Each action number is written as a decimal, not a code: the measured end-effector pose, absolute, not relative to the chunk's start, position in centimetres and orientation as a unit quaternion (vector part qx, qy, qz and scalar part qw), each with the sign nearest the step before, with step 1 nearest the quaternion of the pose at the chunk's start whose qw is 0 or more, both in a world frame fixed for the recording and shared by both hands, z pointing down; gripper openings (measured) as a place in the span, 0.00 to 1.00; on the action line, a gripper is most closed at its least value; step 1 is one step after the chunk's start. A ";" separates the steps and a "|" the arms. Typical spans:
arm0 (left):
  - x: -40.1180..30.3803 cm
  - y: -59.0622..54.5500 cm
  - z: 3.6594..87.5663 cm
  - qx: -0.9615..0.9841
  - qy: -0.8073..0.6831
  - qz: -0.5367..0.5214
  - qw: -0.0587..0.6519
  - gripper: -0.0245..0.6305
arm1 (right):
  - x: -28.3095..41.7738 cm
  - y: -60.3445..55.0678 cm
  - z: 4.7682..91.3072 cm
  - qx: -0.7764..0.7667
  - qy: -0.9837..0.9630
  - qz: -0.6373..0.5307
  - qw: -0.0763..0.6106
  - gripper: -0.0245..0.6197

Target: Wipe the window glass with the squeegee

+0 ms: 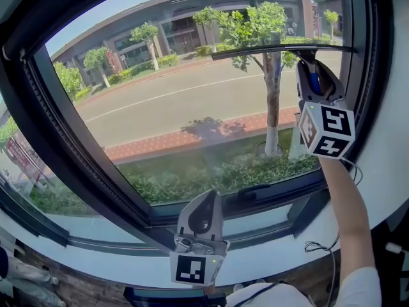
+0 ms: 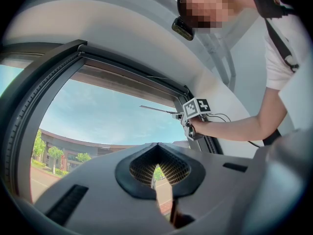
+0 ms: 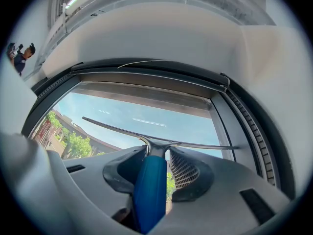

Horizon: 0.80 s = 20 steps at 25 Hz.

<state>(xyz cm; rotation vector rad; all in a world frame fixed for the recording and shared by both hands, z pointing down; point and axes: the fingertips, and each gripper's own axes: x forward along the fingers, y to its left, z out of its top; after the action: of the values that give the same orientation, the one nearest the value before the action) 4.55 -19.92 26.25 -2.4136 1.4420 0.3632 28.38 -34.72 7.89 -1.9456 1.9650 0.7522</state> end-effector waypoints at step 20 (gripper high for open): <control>5.0 -19.6 26.8 -0.842 0.504 0.127 0.144 0.04 | 28.5 -34.7 11.8 -0.676 0.685 0.243 0.120 0.27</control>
<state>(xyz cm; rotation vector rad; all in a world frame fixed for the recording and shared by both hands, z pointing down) 5.02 -19.64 26.80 -2.4280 1.4518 0.3671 28.47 -34.72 11.77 -1.9747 2.0024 0.7090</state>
